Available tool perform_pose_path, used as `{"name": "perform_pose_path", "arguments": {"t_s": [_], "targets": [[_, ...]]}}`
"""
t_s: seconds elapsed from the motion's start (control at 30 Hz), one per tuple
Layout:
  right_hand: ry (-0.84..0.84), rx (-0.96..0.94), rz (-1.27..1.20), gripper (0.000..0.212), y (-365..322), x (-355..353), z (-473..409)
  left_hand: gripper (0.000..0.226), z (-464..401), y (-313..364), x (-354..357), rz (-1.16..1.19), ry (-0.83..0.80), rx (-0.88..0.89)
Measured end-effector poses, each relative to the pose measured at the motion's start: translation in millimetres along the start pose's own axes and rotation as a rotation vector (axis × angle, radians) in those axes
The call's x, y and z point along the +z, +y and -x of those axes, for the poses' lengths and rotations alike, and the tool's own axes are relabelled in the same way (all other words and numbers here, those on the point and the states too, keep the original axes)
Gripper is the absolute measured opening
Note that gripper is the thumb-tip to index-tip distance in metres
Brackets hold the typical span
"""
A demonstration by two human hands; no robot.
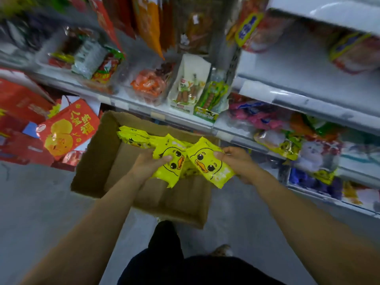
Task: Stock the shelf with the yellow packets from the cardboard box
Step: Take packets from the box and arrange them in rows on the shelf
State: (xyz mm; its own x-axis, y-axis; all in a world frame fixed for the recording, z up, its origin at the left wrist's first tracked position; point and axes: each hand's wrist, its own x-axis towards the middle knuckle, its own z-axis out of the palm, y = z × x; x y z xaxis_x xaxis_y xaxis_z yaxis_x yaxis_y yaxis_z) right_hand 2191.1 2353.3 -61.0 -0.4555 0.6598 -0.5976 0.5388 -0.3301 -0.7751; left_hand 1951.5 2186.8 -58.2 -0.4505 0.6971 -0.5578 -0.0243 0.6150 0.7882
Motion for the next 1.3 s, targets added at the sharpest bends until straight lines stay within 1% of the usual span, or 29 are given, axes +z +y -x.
{"name": "perform_pose_path", "arguments": {"t_s": [0.07,0.1,0.13,0.2,0.23,0.3,0.37,0.4,0.47,0.53,0.6,0.67,0.7,0.77,0.83,0.9,0.97,1.1,1.17,1.3], "targets": [[0.016,-0.01,-0.122,0.029,7.8,-42.4,32.2,0.056,20.2,28.1,40.3,-0.023,-0.028,0.017],[0.017,-0.027,-0.182,0.033,11.0,-64.6,48.5,0.064,27.3,40.9,61.8,-0.032,-0.034,0.031],[0.024,-0.038,-0.235,0.035,15.5,-82.5,59.9,0.061,34.1,53.0,79.4,-0.027,-0.054,0.046],[0.081,-0.083,-0.323,0.029,27.2,-133.5,94.6,0.045,51.3,86.2,128.8,-0.038,-0.129,0.107],[0.12,-0.107,-0.35,0.028,33.2,-159.4,110.8,0.043,58.5,102.1,152.9,-0.051,-0.157,0.136],[0.207,-0.14,-0.383,0.032,44.1,-212.7,146.0,0.052,69.7,136.9,200.0,-0.088,-0.217,0.222],[0.292,-0.182,-0.461,0.031,54.8,-265.8,183.5,0.056,80.5,173.9,248.4,-0.109,-0.285,0.308],[0.337,-0.202,-0.511,0.03,58.5,-292.1,203.0,0.055,87.9,194.0,273.1,-0.119,-0.311,0.347],[0.427,-0.251,-0.582,0.039,62.9,-339.6,240.4,0.044,107.2,233.5,321.5,-0.115,-0.376,0.409],[0.504,-0.326,-0.615,0.045,62.6,-380.8,276.0,0.043,123.9,268.5,366.4,-0.125,-0.444,0.467],[0.586,-0.395,-0.625,0.045,61.6,-418.4,302.4,0.04,138.5,299.9,405.6,-0.157,-0.486,0.547],[0.656,-0.453,-0.653,0.037,61.0,-453.7,322.0,0.035,151.4,328.7,439.6,-0.169,-0.535,0.602],[0.684,-0.478,-0.669,0.033,60.8,-470.1,330.8,0.037,157.1,341.4,455.0,-0.179,-0.559,0.624],[0.733,-0.517,-0.679,0.038,60.5,-504.3,345.3,0.046,169.0,366.7,485.5,-0.212,-0.593,0.671],[0.759,-0.538,-0.655,0.039,59.4,-535.5,356.7,0.046,177.8,388.4,512.1,-0.213,-0.623,0.692],[0.794,-0.558,-0.635,0.03,60.3,-575.4,367.4,0.039,183.4,410.7,545.3,-0.21,-0.651,0.685],[0.834,-0.584,-0.599,0.026,60.2,-618.2,373.7,0.038,189.3,433.8,578.6,-0.232,-0.682,0.704],[0.893,-0.609,-0.531,0.03,55.9,-710.8,382.0,0.035,191.0,481.0,655.0,-0.215,-0.683,0.76],[0.89,-0.603,-0.506,0.031,52.7,-755.8,387.9,0.039,197.1,506.4,691.9,-0.195,-0.663,0.781],[0.889,-0.593,-0.438,0.03,55.2,-826.7,398.4,0.029,205.0,549.2,751.6,-0.19,-0.661,0.798]]}}
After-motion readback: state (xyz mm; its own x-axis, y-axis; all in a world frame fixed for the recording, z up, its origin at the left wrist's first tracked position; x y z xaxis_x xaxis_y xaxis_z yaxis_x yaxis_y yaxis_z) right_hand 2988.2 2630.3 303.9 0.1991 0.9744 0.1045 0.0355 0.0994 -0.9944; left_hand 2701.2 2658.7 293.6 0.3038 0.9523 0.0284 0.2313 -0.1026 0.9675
